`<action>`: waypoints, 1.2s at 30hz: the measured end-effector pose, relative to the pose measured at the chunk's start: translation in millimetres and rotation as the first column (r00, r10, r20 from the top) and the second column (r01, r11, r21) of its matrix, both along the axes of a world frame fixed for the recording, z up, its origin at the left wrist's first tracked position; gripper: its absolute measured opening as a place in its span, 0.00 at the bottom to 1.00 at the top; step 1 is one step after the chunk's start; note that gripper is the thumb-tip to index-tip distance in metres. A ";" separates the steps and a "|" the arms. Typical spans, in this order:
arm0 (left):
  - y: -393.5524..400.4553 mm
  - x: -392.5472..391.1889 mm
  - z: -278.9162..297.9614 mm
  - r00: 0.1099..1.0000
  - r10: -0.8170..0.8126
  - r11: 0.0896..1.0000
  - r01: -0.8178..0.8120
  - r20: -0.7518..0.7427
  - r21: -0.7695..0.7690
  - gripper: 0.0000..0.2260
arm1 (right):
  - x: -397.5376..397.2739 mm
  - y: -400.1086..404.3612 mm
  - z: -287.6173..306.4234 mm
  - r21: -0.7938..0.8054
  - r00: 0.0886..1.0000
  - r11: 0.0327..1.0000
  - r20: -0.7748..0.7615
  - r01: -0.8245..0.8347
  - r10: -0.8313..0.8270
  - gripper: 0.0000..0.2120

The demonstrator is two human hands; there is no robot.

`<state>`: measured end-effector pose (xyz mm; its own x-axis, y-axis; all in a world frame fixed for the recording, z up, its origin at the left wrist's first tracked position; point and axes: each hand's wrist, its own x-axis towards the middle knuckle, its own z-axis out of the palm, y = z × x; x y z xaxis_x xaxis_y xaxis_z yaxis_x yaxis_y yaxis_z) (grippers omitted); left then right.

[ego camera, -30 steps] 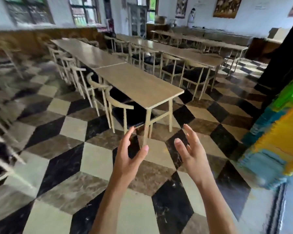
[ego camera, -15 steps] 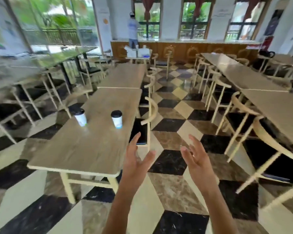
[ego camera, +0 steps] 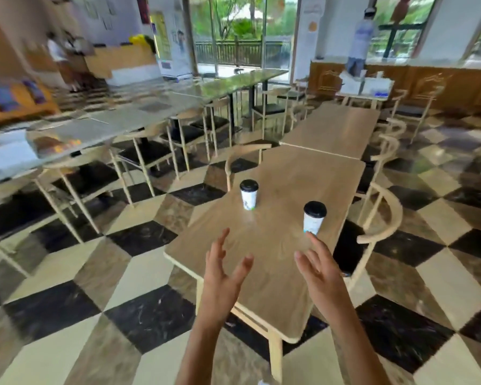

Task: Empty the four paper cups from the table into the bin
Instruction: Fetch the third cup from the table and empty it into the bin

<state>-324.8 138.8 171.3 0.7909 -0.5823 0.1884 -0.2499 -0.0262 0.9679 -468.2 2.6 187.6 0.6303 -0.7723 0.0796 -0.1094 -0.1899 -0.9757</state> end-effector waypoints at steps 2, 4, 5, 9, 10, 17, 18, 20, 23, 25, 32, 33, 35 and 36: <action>-29.8 28.6 -4.4 1.000 -0.008 1.000 0.008 -0.007 0.011 0.33 | 29.0 -29.0 -7.9 -0.001 1.000 1.000 0.001 0.017 -0.017 0.30; -62.1 57.0 -7.7 1.000 -0.018 0.999 0.018 -0.004 0.038 0.32 | 57.7 -61.8 -13.9 -0.005 0.999 0.999 -0.006 0.042 -0.042 0.27; -77.9 71.5 -8.9 1.000 -0.021 0.998 0.021 -0.002 0.054 0.31 | 72.5 -78.0 -15.7 0.000 0.999 0.999 -0.014 0.047 -0.047 0.26; -128.2 126.9 -14.8 0.999 0.009 0.994 -0.013 0.035 0.105 0.32 | 128.0 -132.6 -20.4 0.035 0.999 0.998 -0.023 0.044 -0.043 0.26; -138.3 139.6 -17.2 0.999 0.020 0.993 -0.024 0.030 0.119 0.33 | 140.2 -143.3 -22.7 0.037 0.999 0.998 -0.035 0.042 -0.040 0.26; -208.4 215.7 -42.3 0.999 -0.004 0.984 0.013 -0.048 0.176 0.33 | 208.8 -202.0 -52.0 0.113 0.995 0.991 -0.084 0.065 -0.056 0.26; -218.6 226.5 -46.9 0.998 -0.006 0.982 0.016 -0.055 0.188 0.33 | 217.9 -208.9 -56.7 0.120 0.993 0.990 -0.099 0.074 -0.062 0.26; -240.9 250.6 -59.1 0.998 -0.015 0.977 0.027 -0.060 0.212 0.32 | 237.4 -223.5 -66.2 0.123 0.988 0.987 -0.127 0.099 -0.083 0.26; -274.9 287.6 -79.0 0.997 -0.045 0.972 0.059 -0.067 0.228 0.30 | 271.1 -245.5 -79.8 0.162 0.978 0.973 -0.155 0.163 -0.138 0.27; -296.9 309.3 -89.7 0.995 -0.074 0.965 0.088 -0.065 0.248 0.30 | 293.8 -257.6 -90.8 0.180 0.965 0.962 -0.200 0.207 -0.170 0.27; -359.6 374.2 -134.9 0.993 -0.117 0.930 0.108 0.005 0.352 0.32 | 357.6 -292.6 -126.4 0.283 0.931 0.907 -0.284 0.311 -0.230 0.27; -367.0 379.8 -140.1 0.990 -0.133 0.924 0.109 0.042 0.366 0.33 | 363.0 -296.2 -130.7 0.285 0.925 0.903 -0.296 0.323 -0.238 0.27; -380.5 388.4 -150.5 0.986 -0.153 0.918 0.117 0.065 0.380 0.34 | 372.7 -302.2 -138.0 0.286 0.914 0.895 -0.322 0.343 -0.248 0.28; -386.8 391.6 -154.9 0.985 -0.165 0.910 0.134 0.047 0.391 0.34 | 376.6 -304.2 -140.9 0.285 0.908 0.891 -0.334 0.353 -0.253 0.28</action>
